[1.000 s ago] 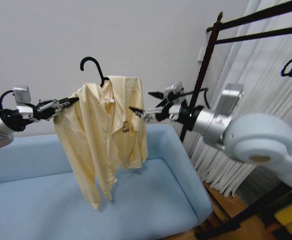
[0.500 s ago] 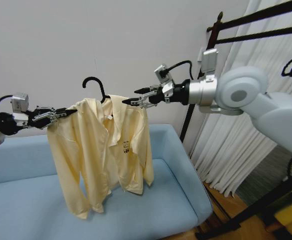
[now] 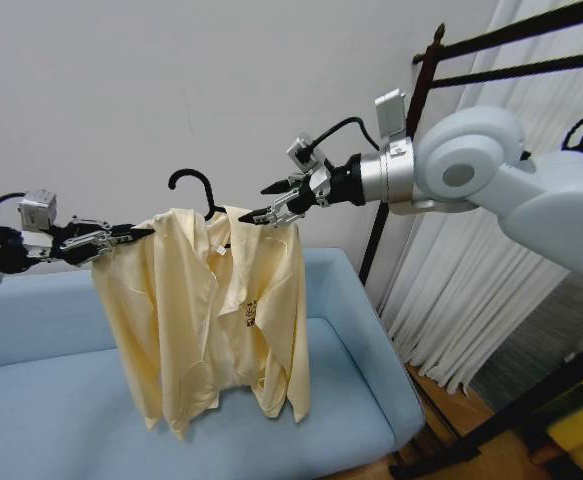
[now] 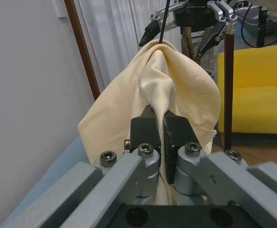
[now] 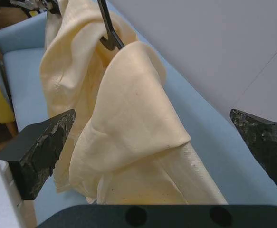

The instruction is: Pick up the clothes from the sofa and hang them on the clothes hanger.

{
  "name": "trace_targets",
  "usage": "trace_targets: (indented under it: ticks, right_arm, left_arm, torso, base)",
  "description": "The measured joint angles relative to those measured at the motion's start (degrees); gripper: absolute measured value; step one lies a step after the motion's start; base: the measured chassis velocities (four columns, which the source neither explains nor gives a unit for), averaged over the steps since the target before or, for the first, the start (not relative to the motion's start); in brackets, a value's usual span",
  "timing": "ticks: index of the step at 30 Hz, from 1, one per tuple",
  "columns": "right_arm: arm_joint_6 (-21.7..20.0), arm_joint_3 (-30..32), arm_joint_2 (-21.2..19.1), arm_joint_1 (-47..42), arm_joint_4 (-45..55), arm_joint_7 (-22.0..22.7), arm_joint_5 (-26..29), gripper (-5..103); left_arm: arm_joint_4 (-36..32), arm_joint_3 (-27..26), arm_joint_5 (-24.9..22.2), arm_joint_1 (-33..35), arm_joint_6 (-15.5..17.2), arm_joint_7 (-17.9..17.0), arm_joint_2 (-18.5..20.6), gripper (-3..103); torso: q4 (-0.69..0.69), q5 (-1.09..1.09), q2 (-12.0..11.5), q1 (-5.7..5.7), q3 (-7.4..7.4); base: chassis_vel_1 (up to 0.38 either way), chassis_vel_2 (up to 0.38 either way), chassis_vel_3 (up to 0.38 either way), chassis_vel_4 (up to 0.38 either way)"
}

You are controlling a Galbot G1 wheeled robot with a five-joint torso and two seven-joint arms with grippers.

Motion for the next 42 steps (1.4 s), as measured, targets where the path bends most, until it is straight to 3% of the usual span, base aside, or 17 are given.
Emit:
trace_targets:
  ticks: [8,10,12,15,22,25,28,31,33,36,42]
  right_arm:
    - [-0.69,-5.08,2.60,3.96,-0.86,-0.42,0.59,103]
    - [-0.69,-5.67,3.27,4.36,-0.82,-0.31,0.77,95]
    - [-0.69,-5.78,3.54,4.40,-0.76,-0.10,0.91,95]
    - [-0.68,-5.85,4.23,4.40,-0.77,0.61,1.46,80]
    - [-0.49,-5.63,5.25,4.36,-1.60,0.79,2.10,58]
    - [-0.28,-5.36,5.45,4.18,-1.79,0.75,2.32,41]
    - [-0.13,-5.19,5.45,3.98,-1.79,0.71,2.39,36]
    - [0.08,-5.00,5.32,3.73,-1.76,0.69,2.42,20]
    - [0.17,-4.96,5.30,3.68,-1.73,0.68,2.43,20]
    - [0.42,-4.73,5.27,3.49,-1.59,0.75,2.61,5]
    - [0.21,-3.50,5.14,2.72,-0.72,2.95,3.47,5]
  left_arm:
    - [0.34,-0.44,0.05,0.05,-0.44,2.00,0.18,2]
    - [0.41,-0.44,0.06,0.04,-0.59,2.02,0.02,2]
    - [0.45,-0.44,0.06,0.04,-0.67,2.02,-0.13,2]
    - [0.46,-0.36,0.17,0.08,-0.91,2.02,-0.63,2]
    - [0.29,-0.19,0.39,0.20,-1.09,1.83,-1.20,2]
    - [0.20,-0.17,0.39,0.26,-1.12,1.82,-1.20,2]
    - [0.15,-0.16,0.39,0.31,-1.16,1.86,-1.09,2]
    - [0.16,-0.13,0.33,0.33,-1.31,1.96,-0.89,2]
    - [0.16,-0.09,0.26,0.33,-1.45,1.95,-0.86,2]
    - [0.16,-0.01,0.09,0.33,-1.73,1.92,-0.84,2]
    - [0.58,0.33,-1.52,0.43,-2.01,0.01,-0.93,2]
  torso:
    - [0.01,0.00,0.00,0.00,0.00]
    - [0.01,0.00,0.00,0.00,0.00]
    - [0.00,0.00,0.00,0.00,0.00]
    - [0.00,0.00,0.00,0.00,0.00]
    - [0.00,-0.01,0.00,0.00,0.00]
    - [0.00,-0.01,0.00,0.00,0.00]
    - [0.00,0.00,0.00,0.00,0.00]
    - [0.00,0.00,0.00,0.00,0.00]
    - [0.00,0.00,0.00,0.00,0.00]
    - [0.00,0.00,0.00,0.00,0.00]
    - [0.00,0.00,0.00,0.00,0.00]
  base:
    - [0.000,0.000,0.000,0.000]
    - [0.000,0.000,0.000,0.000]
    - [0.000,0.000,0.000,0.000]
    - [0.000,0.000,0.000,0.000]
    - [0.000,0.000,0.000,0.000]
    - [0.000,0.000,0.000,0.000]
    - [0.000,0.000,0.000,0.000]
    - [0.000,0.000,0.000,0.000]
    - [0.000,0.000,0.000,0.000]
    - [0.000,0.000,0.000,0.000]
    - [0.000,0.000,0.000,0.000]
